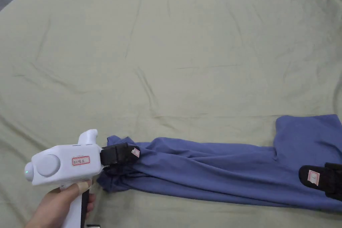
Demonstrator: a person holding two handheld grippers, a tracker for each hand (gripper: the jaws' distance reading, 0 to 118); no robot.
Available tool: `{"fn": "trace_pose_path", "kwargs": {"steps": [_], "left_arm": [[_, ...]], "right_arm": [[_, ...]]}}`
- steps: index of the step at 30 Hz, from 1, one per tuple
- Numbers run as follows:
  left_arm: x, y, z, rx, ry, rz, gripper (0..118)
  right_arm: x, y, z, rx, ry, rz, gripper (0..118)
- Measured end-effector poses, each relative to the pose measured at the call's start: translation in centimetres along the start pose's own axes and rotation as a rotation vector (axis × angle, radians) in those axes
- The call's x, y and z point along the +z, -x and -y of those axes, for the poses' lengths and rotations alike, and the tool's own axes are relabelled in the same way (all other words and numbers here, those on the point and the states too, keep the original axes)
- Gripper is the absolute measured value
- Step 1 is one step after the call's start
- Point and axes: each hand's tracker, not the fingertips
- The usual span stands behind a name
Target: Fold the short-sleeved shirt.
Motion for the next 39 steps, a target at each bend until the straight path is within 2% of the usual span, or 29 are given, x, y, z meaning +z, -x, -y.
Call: {"fn": "trace_pose_path", "kwargs": {"steps": [1, 2, 3, 4, 5, 6, 8, 9, 12, 13, 16, 17, 21, 24, 25, 27, 30, 33, 36, 39], "left_arm": [[0.0, 0.5, 0.3, 0.004, -0.009, 0.040, 111], [0.3, -0.1, 0.4, 0.011, -0.008, 0.045, 73], [0.8, -1.2, 0.6, -0.018, -0.043, -0.067, 26], [1.0, -1.1, 0.8, -0.039, -0.043, -0.093, 14], [0.5, 1.3, 0.8, 0.084, -0.004, 0.080, 14], [0.9, 2.3, 1.1, 0.164, -0.016, 0.174, 14], [2.1, 4.0, 1.4, 0.286, -0.054, 0.258, 14], [3.2, 5.3, 1.1, 0.239, -0.128, 0.187, 14], [6.1, 9.0, 0.4, 0.306, -0.178, 0.239, 14], [7.3, 4.8, 2.1, 0.294, -0.181, 0.203, 14], [10.1, 6.3, 1.7, 0.306, -0.227, 0.073, 14], [10.9, 7.4, 1.1, 0.368, -0.212, 0.095, 14], [14.6, 9.1, 0.2, 0.368, -0.270, -0.015, 14], [15.7, 7.0, 0.5, 0.339, -0.285, -0.087, 14], [15.8, 6.7, 0.2, 0.351, -0.272, -0.070, 14], [15.2, 2.9, 0.5, 0.304, -0.272, -0.074, 14], [12.8, -4.3, 1.2, 0.155, -0.259, -0.001, 14], [8.1, -10.5, 2.6, 0.037, -0.224, -0.042, 14], [1.6, -14.1, 4.3, 0.026, -0.132, -0.069, 14], [-4.1, -13.4, 5.5, 0.068, -0.055, -0.079, 15]], "right_arm": [[-0.2, 0.1, 0.0, 0.001, 0.007, 0.011, 2], [-0.4, 0.3, 0.0, 0.003, 0.014, 0.016, 2], [-0.7, 0.5, -0.1, 0.008, 0.025, 0.019, 2], [-0.9, 0.6, 0.1, 0.017, 0.033, 0.022, 2], [-1.1, 0.9, 0.2, 0.023, 0.037, 0.029, 2], [-1.3, 1.3, 0.1, 0.025, 0.042, 0.033, 2], [-1.7, 1.8, 0.2, 0.031, 0.052, 0.034, 2], [-1.8, 2.2, 0.2, 0.037, 0.055, 0.038, 2], [-2.1, 3.1, 0.1, 0.054, 0.054, 0.039, 2], [-2.2, 3.4, 0.1, 0.056, 0.055, 0.033, 2], [-2.5, 4.1, 0.0, 0.066, 0.056, 0.026, 2], [-2.5, 4.4, -0.1, 0.074, 0.056, 0.027, 2], [-2.9, 5.2, 0.0, 0.094, 0.057, 0.032, 2], [-3.1, 5.5, 0.2, 0.119, 0.059, 0.061, 2], [-3.1, 5.5, 0.2, 0.122, 0.061, 0.066, 2], [-3.1, 5.5, 0.3, 0.120, 0.064, 0.073, 2], [-3.0, 5.6, 0.4, 0.120, 0.062, 0.073, 2], [-2.7, 5.8, 0.4, 0.121, 0.052, 0.078, 2], [-2.2, 6.1, 0.4, 0.133, 0.046, 0.103, 2], [-1.7, 5.8, 0.7, 0.126, 0.050, 0.101, 2]]}}
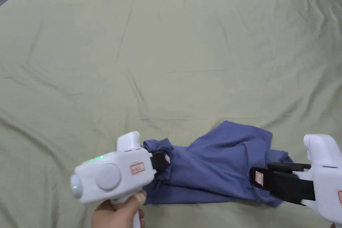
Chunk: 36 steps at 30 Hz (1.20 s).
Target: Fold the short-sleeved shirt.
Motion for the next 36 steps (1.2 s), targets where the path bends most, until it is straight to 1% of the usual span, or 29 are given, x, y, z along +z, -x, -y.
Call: {"fn": "trace_pose_path", "kwargs": {"steps": [1, 2, 3, 4, 5, 6, 7, 9, 10, 11, 12, 13, 14, 15, 16, 17, 18, 20, 21, 22, 24, 27, 31, 32, 34, 36], "left_arm": [[-1.4, 0.3, 0.3, 0.010, 0.014, -0.042, 18], [-2.3, 0.9, 0.5, 0.020, 0.004, -0.038, 36], [-2.0, 1.6, 0.6, 0.059, -0.012, -0.008, 64], [-1.1, 1.8, 0.4, 0.129, -0.083, 0.103, 94], [-0.2, 1.9, 0.2, 0.171, -0.078, 0.196, 118], [0.9, 1.7, -0.1, 0.188, -0.053, 0.235, 118], [2.5, 1.4, -0.3, 0.169, -0.043, 0.260, 118], [6.2, 1.2, -0.5, 0.090, -0.105, 0.266, 118], [8.0, 1.3, -0.6, 0.043, -0.159, 0.220, 115], [9.0, 1.6, -0.8, 0.039, -0.198, 0.129, 92], [9.4, 2.0, -1.0, 0.036, -0.219, 0.013, 42], [8.7, 2.2, -1.1, 0.007, -0.179, -0.178, 0], [7.5, 1.8, -0.8, -0.024, -0.159, -0.322, 0], [6.0, 2.0, -0.5, -0.078, -0.101, -0.361, 0], [4.6, 2.1, 0.0, -0.110, -0.055, -0.283, 0], [3.1, 1.3, 0.5, -0.099, -0.026, -0.179, 0], [1.6, 0.5, 1.0, -0.102, 0.009, -0.168, 0], [-1.7, -1.8, 2.4, -0.171, 0.052, -0.167, 0], [-2.9, -3.0, 2.9, -0.199, 0.052, -0.186, 0], [-3.5, -4.2, 3.2, -0.199, 0.031, -0.223, 0], [-3.7, -6.3, 3.4, -0.201, 0.009, -0.214, 0], [-3.5, -9.4, 4.1, -0.253, 0.011, -0.109, 0], [-4.7, -12.0, 5.7, -0.248, 0.097, 0.039, 0], [-5.3, -12.3, 6.1, -0.256, 0.114, 0.057, 0], [-5.3, -12.1, 5.9, -0.234, 0.158, 0.106, 0], [-3.4, -10.6, 5.2, -0.166, 0.114, 0.187, 0]], "right_arm": [[0.0, -0.1, 0.2, -0.005, 0.008, -0.008, 2], [0.0, -0.2, 0.4, -0.008, 0.018, -0.011, 2], [-0.1, -0.2, 0.6, -0.006, 0.022, -0.011, 2], [-0.2, -0.2, 0.7, -0.004, 0.029, -0.008, 2], [-0.4, -0.6, 0.9, -0.003, 0.034, -0.006, 2], [-0.4, -0.8, 1.1, -0.004, 0.038, -0.009, 2], [-0.5, -1.0, 1.2, -0.010, 0.042, -0.015, 2], [-0.7, -1.3, 1.3, -0.027, 0.039, -0.034, 2], [-0.7, -1.5, 1.4, -0.036, 0.035, -0.043, 2], [-0.7, -1.6, 1.4, -0.043, 0.032, -0.048, 2], [-0.7, -1.8, 1.4, -0.051, 0.029, -0.053, 2], [-0.7, -1.7, 1.3, -0.054, 0.027, -0.053, 2], [-0.6, -1.8, 1.3, -0.057, 0.025, -0.053, 2], [-0.6, -1.8, 1.3, -0.058, 0.023, -0.053, 2], [-0.5, -1.9, 1.3, -0.059, 0.021, -0.054, 2], [-0.4, -2.0, 1.3, -0.060, 0.020, -0.054, 2], [-0.2, -2.0, 1.3, -0.061, 0.019, -0.054, 2], [0.2, -2.0, 1.4, -0.057, 0.016, -0.047, 2], [0.5, -2.0, 1.4, -0.055, 0.013, -0.040, 2], [0.8, -2.1, 1.4, -0.057, 0.009, -0.033, 2], [1.4, -2.3, 1.4, -0.064, 0.000, -0.022, 2], [2.4, -2.5, 1.5, -0.069, -0.012, -0.002, 2], [3.4, -2.5, 1.6, -0.070, -0.025, 0.015, 2], [3.5, -2.5, 1.6, -0.071, -0.028, 0.017, 2], [3.7, -2.5, 1.7, -0.079, -0.033, 0.016, 2], [4.0, -2.3, 1.7, -0.083, -0.038, 0.012, 2]]}}
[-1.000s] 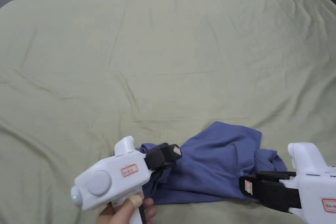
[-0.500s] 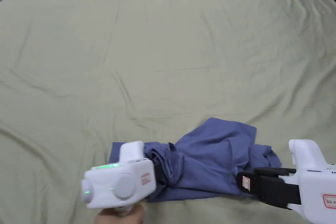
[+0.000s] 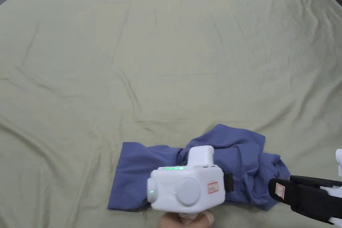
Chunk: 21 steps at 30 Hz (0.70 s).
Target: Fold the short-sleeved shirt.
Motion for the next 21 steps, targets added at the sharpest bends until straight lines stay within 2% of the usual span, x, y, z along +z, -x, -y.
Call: {"fn": "trace_pose_path", "kwargs": {"steps": [3, 5, 6, 7, 10, 12, 13, 15, 16, 17, 19, 21], "left_arm": [[6.0, 4.1, -1.2, 0.070, -0.134, 0.164, 0], [9.9, 8.1, -1.7, 0.150, -0.226, 0.211, 0], [11.9, 10.4, -2.2, 0.179, -0.269, 0.188, 0], [13.3, 12.7, -2.5, 0.171, -0.293, 0.104, 0], [14.6, 17.7, -3.5, 0.167, -0.245, -0.210, 0], [13.9, 20.2, -3.7, 0.176, -0.190, -0.223, 2], [13.2, 21.0, -3.8, 0.197, -0.162, -0.181, 10], [11.4, 21.0, -3.9, 0.178, -0.118, -0.199, 93], [10.2, 20.7, -3.8, 0.158, -0.080, -0.239, 106], [9.7, 20.6, -3.6, 0.152, -0.074, -0.188, 103], [8.5, 19.9, -3.4, 0.218, -0.094, -0.028, 103], [8.0, 18.9, -3.2, 0.218, -0.143, 0.079, 102]], "right_arm": [[0.0, 0.4, 0.0, 0.021, 0.001, -0.030, 2], [-0.5, 0.9, -0.1, 0.040, 0.010, -0.042, 2], [-0.9, 1.1, -0.1, 0.046, 0.013, -0.045, 2], [-1.3, 1.4, -0.1, 0.049, 0.014, -0.046, 2], [-2.5, 2.1, -0.1, 0.053, 0.011, -0.021, 2], [-2.9, 2.8, 0.0, 0.060, 0.007, -0.012, 2], [-3.1, 3.0, -0.1, 0.063, 0.013, -0.029, 2], [-3.2, 3.6, -0.1, 0.065, 0.022, -0.052, 2], [-3.3, 3.8, -0.1, 0.071, 0.025, -0.051, 2], [-3.3, 3.6, -0.2, 0.078, 0.028, -0.052, 2], [-3.5, 3.5, -0.3, 0.083, 0.035, -0.049, 2], [-3.7, 3.3, -0.3, 0.073, 0.045, -0.045, 2]]}}
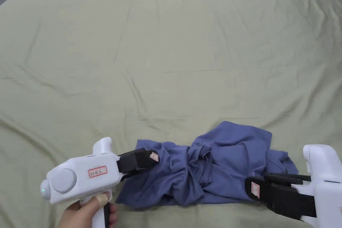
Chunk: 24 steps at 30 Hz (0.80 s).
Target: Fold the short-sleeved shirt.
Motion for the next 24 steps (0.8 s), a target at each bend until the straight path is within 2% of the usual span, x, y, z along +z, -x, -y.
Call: {"fn": "trace_pose_path", "kwargs": {"steps": [2, 4, 5, 6, 7, 8, 10, 13, 15, 18, 22, 24], "left_arm": [[-0.9, -0.4, 0.4, 0.011, 0.029, 0.054, 102], [-1.8, 0.0, 0.7, -0.001, 0.034, -0.001, 97], [-1.5, 0.3, 0.8, 0.004, 0.025, -0.003, 73], [-1.0, 0.7, 0.7, 0.031, 0.004, 0.002, 22], [-0.4, 1.3, 0.5, 0.080, -0.011, -0.048, 14], [0.1, 2.1, 0.3, 0.114, -0.010, -0.121, 14], [1.5, 3.6, 0.5, 0.218, 0.006, 0.011, 14], [4.2, 1.9, 0.5, 0.068, -0.021, -0.030, 14], [5.8, 1.9, -0.3, 0.077, -0.010, -0.039, 14], [8.9, 2.7, -2.7, 0.072, -0.061, -0.229, 14], [12.1, 2.6, -4.7, 0.010, -0.114, -0.639, 14], [12.1, 1.3, -4.4, -0.028, -0.116, -0.736, 14]], "right_arm": [[-0.1, 0.0, 0.1, -0.007, 0.009, 0.003, 2], [-0.2, -0.4, 0.2, -0.007, 0.018, 0.000, 2], [-0.2, -0.3, 0.2, -0.006, 0.021, -0.001, 2], [-0.2, -0.3, 0.2, -0.005, 0.024, 0.000, 2], [-0.2, -0.2, 0.2, -0.005, 0.025, 0.002, 2], [-0.2, -0.3, 0.2, -0.006, 0.025, 0.003, 2], [-0.3, -0.3, 0.2, -0.013, 0.026, 0.000, 2], [-0.7, -0.2, 0.2, -0.016, 0.032, 0.001, 2], [-0.9, 0.0, 0.1, -0.003, 0.041, 0.014, 2], [-1.0, 0.5, 0.2, 0.014, 0.043, 0.012, 2], [-0.9, 1.3, 0.3, 0.042, 0.043, 0.017, 2], [-1.1, 1.6, 0.5, 0.054, 0.052, 0.024, 2]]}}
